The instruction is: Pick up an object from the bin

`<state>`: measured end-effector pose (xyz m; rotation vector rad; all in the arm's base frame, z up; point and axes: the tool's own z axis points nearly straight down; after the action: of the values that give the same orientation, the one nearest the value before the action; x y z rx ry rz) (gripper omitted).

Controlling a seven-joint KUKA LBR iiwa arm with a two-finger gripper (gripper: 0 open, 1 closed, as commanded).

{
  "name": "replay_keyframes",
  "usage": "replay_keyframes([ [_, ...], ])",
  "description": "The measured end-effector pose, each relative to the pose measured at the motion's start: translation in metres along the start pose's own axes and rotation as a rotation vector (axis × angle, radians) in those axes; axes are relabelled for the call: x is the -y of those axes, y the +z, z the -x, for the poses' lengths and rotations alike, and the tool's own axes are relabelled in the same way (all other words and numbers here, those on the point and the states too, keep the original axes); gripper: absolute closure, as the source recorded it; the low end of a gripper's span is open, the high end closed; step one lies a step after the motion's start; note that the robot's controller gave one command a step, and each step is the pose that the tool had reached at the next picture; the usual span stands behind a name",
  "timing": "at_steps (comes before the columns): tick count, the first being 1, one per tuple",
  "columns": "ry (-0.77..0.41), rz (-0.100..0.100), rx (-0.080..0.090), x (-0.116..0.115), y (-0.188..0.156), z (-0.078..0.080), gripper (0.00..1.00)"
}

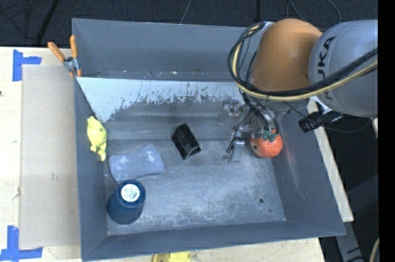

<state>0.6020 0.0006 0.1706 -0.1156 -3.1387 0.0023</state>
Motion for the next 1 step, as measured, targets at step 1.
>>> replay_keyframes([
  [1,-0.075,0.001,0.0,-0.0547,0.0084,-0.0043,0.0],
])
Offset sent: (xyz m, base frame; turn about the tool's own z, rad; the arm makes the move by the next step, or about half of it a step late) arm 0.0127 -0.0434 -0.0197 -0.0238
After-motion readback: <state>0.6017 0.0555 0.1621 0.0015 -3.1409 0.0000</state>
